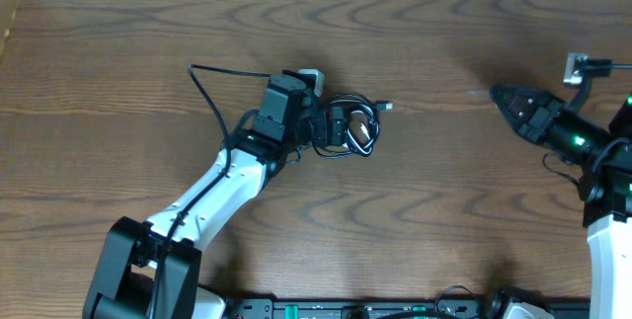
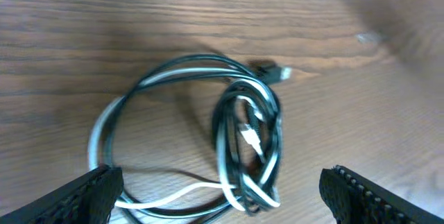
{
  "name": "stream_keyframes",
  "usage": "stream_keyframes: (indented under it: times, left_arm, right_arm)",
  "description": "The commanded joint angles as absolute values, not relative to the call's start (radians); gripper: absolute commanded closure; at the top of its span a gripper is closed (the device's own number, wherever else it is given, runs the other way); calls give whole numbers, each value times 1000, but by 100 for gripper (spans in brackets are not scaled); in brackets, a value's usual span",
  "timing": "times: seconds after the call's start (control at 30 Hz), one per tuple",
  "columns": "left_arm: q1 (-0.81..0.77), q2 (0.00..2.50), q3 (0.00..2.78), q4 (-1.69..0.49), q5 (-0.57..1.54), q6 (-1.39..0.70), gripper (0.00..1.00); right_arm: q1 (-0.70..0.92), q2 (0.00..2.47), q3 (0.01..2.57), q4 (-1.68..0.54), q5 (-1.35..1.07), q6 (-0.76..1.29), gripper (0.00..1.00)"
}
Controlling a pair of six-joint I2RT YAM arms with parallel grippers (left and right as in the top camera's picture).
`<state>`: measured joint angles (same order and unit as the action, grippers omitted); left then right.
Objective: Untangle cables
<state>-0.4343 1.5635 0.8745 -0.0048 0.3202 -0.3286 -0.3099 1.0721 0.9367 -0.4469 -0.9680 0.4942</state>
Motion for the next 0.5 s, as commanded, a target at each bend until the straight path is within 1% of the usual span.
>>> stream_keyframes:
  times: [0.0,0.47]
  left_arm:
    - [-463,1568,867,4,355,-295,5]
    - [-511,1637,867,27,332,-292,6]
  right_arm:
    - [-292,1079,949,-493,-888,345,87]
    - [-286,1079,949,-648,-866,211,88]
